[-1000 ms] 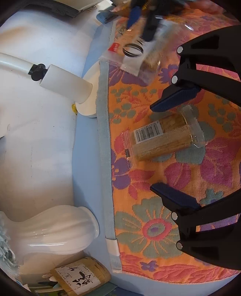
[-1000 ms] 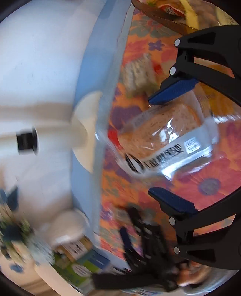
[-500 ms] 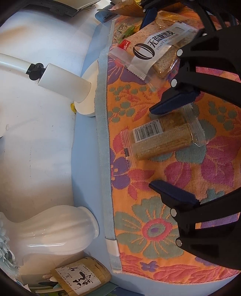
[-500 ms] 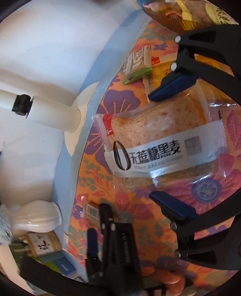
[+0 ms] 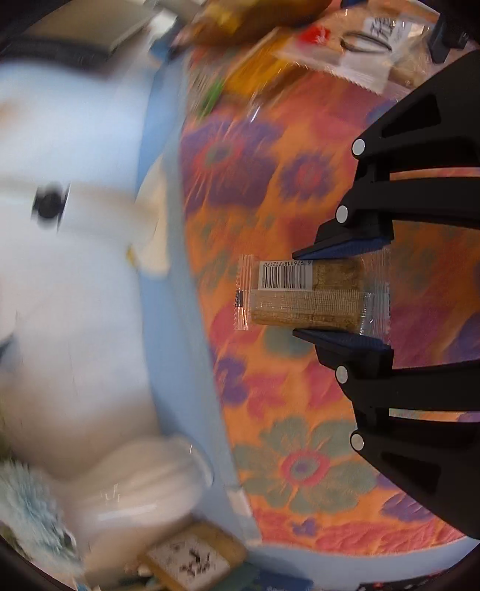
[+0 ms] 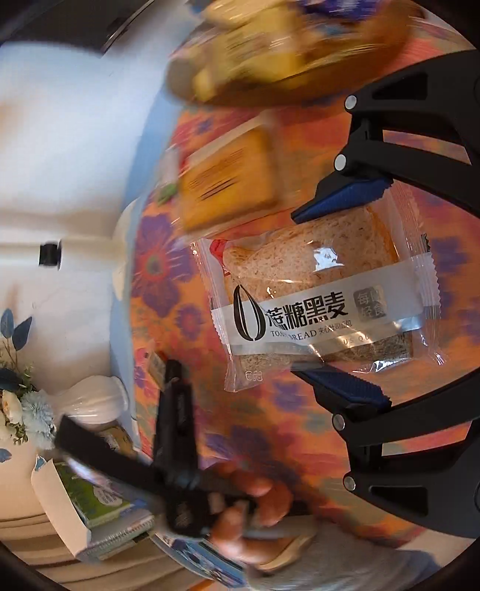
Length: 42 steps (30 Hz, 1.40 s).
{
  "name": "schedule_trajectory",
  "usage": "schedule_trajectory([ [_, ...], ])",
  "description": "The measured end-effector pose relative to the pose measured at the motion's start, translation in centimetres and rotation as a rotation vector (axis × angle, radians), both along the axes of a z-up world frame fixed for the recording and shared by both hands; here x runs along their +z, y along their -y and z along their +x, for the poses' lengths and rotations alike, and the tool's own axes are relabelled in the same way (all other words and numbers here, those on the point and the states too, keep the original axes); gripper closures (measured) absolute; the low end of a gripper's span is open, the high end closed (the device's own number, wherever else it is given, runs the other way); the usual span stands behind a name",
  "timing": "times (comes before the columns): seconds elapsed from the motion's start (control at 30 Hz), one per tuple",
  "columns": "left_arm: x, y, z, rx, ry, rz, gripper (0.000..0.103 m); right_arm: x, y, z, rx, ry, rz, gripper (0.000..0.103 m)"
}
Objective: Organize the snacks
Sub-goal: 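Carry both packs over the amber bowl and open both tools to drop them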
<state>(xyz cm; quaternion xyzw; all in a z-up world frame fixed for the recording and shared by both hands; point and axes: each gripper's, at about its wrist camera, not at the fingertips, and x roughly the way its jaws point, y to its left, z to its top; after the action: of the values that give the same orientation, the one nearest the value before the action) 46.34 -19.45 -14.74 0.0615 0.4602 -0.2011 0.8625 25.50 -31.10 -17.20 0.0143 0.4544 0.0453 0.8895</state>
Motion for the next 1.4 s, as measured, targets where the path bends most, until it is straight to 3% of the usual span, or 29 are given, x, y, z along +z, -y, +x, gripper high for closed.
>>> schedule_trajectory([
  [0.1, 2.1, 0.8, -4.4, -0.116, 0.013, -0.036, 0.07, -0.2, 1.0, -3.0, -0.061, 0.004, -0.029, 0.027],
  [0.27, 3.1, 0.7, -10.4, -0.181, -0.019, -0.105, 0.07, -1.1, 3.2, -6.8, -0.169, -0.033, 0.019, 0.027],
  [0.5, 1.6, 1.5, -17.2, -0.232, -0.023, -0.031, 0.069, -2.4, 3.4, -10.0, -0.192, -0.047, 0.057, 0.026],
  [0.67, 0.8, 1.6, -18.8, -0.228, -0.042, -0.017, 0.069, -2.4, 3.5, -11.2, -0.18, -0.051, 0.08, 0.022],
  [0.7, 0.7, 1.6, -19.0, -0.224, -0.043, -0.007, 0.069, -2.4, 3.6, -11.1, -0.176, -0.053, 0.084, 0.02],
  [0.77, 0.4, 1.5, -19.7, -0.215, -0.043, 0.011, 0.066, -2.4, 3.8, -11.0, -0.177, -0.058, 0.074, 0.007],
  [0.87, -0.1, 1.4, -19.8, -0.212, -0.037, 0.034, 0.063, -3.0, 3.9, -10.7, -0.176, -0.08, 0.061, 0.006],
  [0.93, -0.2, 1.4, -19.7, -0.203, -0.035, 0.031, 0.063, -3.5, 3.5, -10.6, -0.165, -0.092, 0.059, 0.007],
  [1.0, -0.3, 1.6, -19.7, -0.195, -0.022, 0.04, 0.064, -3.8, 2.0, -10.9, -0.164, -0.069, -0.043, 0.015],
  [1.07, -0.3, 2.0, -20.0, -0.194, 0.001, 0.062, 0.069, -3.4, 1.1, -11.3, -0.143, -0.042, -0.073, 0.025],
  [1.17, 0.0, 2.6, -20.5, -0.211, 0.018, 0.06, 0.07, -2.8, 0.9, -11.6, -0.128, -0.025, -0.04, 0.026],
  [1.4, 4.9, 4.3, -20.7, -0.268, 0.069, -0.069, 0.07, 2.5, 4.9, -13.3, -0.17, 0.094, 0.069, 0.027],
])
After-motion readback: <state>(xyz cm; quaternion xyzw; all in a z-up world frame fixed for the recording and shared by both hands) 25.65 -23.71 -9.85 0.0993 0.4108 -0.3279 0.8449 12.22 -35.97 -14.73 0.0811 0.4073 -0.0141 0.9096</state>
